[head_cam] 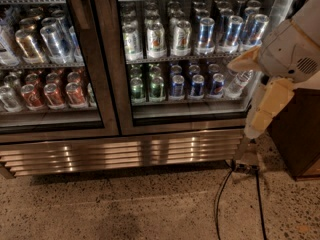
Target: Open left fridge door
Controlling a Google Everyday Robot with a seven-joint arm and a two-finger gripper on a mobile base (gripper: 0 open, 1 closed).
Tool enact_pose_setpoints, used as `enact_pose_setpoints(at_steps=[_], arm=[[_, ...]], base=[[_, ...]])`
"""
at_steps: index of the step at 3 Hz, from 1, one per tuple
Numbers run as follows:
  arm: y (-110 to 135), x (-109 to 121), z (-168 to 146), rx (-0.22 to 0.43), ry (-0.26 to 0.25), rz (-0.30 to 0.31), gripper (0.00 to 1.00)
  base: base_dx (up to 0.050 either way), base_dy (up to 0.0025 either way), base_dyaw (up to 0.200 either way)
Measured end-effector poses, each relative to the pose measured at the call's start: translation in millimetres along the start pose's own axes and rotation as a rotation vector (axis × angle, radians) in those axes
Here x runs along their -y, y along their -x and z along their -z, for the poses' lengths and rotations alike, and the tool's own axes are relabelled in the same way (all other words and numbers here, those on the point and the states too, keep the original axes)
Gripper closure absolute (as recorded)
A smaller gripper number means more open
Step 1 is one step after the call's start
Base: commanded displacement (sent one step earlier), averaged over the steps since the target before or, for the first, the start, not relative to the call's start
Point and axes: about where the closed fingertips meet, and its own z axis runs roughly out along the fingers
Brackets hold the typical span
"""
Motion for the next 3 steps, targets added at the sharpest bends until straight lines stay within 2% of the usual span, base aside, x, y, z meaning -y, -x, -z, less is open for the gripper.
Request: enact_pose_setpoints(at_steps=[1, 2, 3], arm=[[29.4, -1.0, -32.0, 0.258, 0.183, 0.065, 0.00], [68.9, -8.1, -35.7, 0.501, 0.305, 0.103, 0.00], [92.2, -5.4, -29.1, 0.590, 0.306, 0.102, 0.00]], base=[[0.000, 0.00000, 0.000], [0.000, 0.00000, 0.000], [0.000, 0.00000, 0.000]])
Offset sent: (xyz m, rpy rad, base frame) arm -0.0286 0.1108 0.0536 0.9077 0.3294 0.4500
